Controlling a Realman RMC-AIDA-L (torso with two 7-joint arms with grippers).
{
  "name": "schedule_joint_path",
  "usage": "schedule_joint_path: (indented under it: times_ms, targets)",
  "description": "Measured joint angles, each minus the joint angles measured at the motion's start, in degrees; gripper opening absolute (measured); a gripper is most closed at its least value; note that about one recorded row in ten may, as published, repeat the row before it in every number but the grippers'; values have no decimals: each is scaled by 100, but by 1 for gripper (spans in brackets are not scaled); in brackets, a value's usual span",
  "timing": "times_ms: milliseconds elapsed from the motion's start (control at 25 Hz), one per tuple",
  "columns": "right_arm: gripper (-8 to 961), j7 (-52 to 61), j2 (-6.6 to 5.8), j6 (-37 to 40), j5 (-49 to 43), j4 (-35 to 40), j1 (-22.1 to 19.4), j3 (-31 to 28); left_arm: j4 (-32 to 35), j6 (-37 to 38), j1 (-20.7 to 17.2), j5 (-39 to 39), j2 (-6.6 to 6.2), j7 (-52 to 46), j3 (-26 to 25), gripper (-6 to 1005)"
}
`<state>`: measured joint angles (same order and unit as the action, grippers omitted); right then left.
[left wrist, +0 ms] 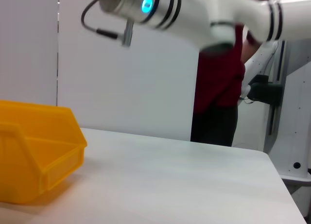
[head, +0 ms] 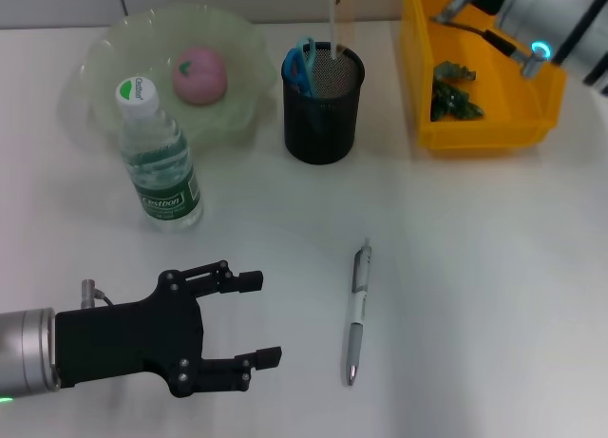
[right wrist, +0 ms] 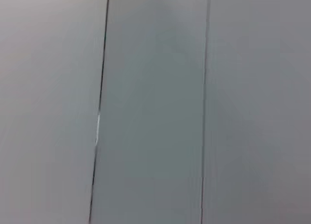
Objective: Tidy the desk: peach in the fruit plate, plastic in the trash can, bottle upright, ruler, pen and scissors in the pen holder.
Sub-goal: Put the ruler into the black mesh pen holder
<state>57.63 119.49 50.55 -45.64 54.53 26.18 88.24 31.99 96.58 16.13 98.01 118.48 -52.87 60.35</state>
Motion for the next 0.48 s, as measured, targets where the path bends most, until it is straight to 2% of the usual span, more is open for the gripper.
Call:
schedule_joint_path:
  times_ms: [40, 80, 120, 160, 320, 480]
  targets:
    - [381, -467, -5, 371, 674, -701, 190, -28, -1, 0, 0, 1, 0, 0, 1, 801]
    - [381, -467, -5, 371, 674, -701, 190, -28, -7, 0, 1, 5, -1, -1, 1, 801]
    - [381, -658, -15, 677, 1172, -1382, 403, -51, -18, 0, 1, 10, -1, -1, 1, 801]
    - [381, -658, -15, 677, 1172, -1382, 403, -51, -18, 0, 1, 10, -1, -1, 1, 800]
    - [381, -850, -23, 948, 1452, -2275, 768, -117, -73, 0, 4, 20, -1, 3, 3, 800]
    - [381, -1073, -4, 954, 1467, -2530, 921, -122, -73, 1, 5, 24, -1, 7, 8, 800]
